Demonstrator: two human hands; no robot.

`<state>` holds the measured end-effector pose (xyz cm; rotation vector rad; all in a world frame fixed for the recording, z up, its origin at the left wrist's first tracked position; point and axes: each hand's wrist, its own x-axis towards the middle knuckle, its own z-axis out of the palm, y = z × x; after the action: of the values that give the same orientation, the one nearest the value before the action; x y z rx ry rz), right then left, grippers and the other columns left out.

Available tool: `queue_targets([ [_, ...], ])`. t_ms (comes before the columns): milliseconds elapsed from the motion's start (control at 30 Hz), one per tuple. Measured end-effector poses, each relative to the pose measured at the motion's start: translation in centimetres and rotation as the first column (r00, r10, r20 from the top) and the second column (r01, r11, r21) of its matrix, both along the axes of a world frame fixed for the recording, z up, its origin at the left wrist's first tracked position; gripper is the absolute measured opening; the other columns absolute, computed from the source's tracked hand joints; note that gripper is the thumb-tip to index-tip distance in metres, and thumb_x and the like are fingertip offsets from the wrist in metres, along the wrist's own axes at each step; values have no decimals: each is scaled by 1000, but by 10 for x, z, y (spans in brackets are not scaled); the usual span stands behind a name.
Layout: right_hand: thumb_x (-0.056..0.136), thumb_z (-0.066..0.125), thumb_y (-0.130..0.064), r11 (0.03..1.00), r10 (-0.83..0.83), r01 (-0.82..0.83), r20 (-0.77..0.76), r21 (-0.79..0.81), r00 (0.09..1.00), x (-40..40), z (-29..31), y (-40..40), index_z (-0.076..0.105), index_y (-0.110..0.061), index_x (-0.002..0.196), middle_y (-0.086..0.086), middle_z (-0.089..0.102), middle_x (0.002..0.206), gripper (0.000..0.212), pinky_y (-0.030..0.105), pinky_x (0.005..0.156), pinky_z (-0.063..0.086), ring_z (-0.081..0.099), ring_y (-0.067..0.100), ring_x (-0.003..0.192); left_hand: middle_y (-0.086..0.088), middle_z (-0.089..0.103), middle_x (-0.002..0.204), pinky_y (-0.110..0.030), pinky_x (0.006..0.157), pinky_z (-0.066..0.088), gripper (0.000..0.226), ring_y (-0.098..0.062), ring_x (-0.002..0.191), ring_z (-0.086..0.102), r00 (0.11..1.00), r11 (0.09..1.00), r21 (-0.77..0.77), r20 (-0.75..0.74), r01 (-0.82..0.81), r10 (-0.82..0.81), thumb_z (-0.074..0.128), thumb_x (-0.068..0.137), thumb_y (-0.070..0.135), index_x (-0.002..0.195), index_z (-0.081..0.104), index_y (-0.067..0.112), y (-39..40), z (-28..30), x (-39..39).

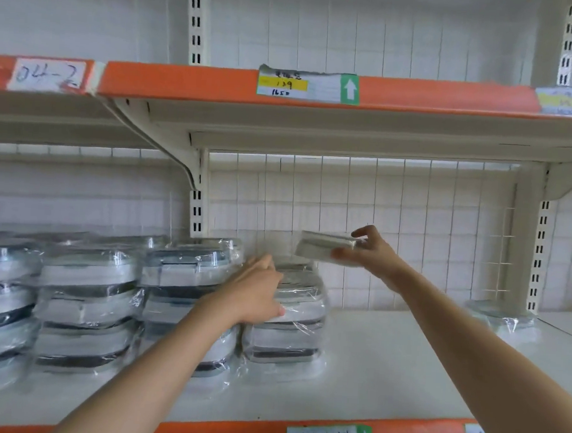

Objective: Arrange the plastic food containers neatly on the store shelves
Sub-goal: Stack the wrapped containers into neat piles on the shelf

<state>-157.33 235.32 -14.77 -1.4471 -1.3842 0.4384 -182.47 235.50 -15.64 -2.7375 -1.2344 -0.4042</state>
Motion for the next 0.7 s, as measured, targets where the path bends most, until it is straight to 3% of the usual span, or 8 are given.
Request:
queue_targets([
  [133, 75, 78, -20, 989, 141, -140, -12, 36, 990, -22, 7, 26, 46, -18, 120, 1, 54, 110, 56, 25, 82, 44, 55, 19, 102, 2, 45, 130, -32, 102, 36, 48, -15, 119, 44, 999, 999, 32, 51, -4, 3, 60, 91, 35, 131, 49, 11, -1, -5, 0],
  [267, 82, 70, -19, 961, 271, -266, 67, -70, 960, -35, 1, 48, 57, -33, 122, -3, 40, 134, 45, 29, 103, 31, 38, 16, 125, 0, 43, 129, -36, 101, 40, 47, -18, 120, 43, 1000, 999, 52, 23, -4, 2, 56, 93, 30, 133, 45, 9, -6, -6, 0],
  [433, 81, 71, -33, 961, 270, -263, 80, -88, 960, -32, -2, 48, 40, -40, 138, -1, 23, 149, 65, 43, 114, 23, 23, 21, 139, -1, 40, 131, -39, 100, 41, 55, -21, 123, 40, 1000, 997, 73, -2, 0, 0, 56, 90, 38, 135, 42, 9, -13, -3, 11],
  [567, 85, 63, -42, 986, 142, -128, 125, -111, 982, 2, -15, 27, 37, -36, 141, -4, 25, 151, 61, 35, 108, 26, 25, 17, 140, -1, 42, 128, -36, 96, 40, 52, -19, 122, 40, 996, 984, 157, 32, 82, -88, 56, 88, 42, 130, 46, 13, -20, -4, 41],
  [633, 89, 60, -35, 994, -23, 52, 292, -92, 956, 30, -29, 12, 42, -25, 140, -1, 31, 149, 55, 27, 101, 28, 35, 18, 134, -2, 44, 124, -35, 95, 41, 46, -20, 119, 41, 986, 970, 197, 62, 143, -157, 56, 89, 39, 126, 49, 11, -25, -8, 65],
  [700, 91, 57, -27, 964, -191, 253, 464, -76, 865, 61, -46, -6, 44, -17, 138, 4, 37, 146, 50, 24, 99, 30, 41, 20, 129, -2, 46, 123, -34, 97, 39, 44, -21, 118, 42, 969, 951, 222, 75, 213, -235, 54, 90, 35, 127, 51, 11, -31, -16, 92],
])
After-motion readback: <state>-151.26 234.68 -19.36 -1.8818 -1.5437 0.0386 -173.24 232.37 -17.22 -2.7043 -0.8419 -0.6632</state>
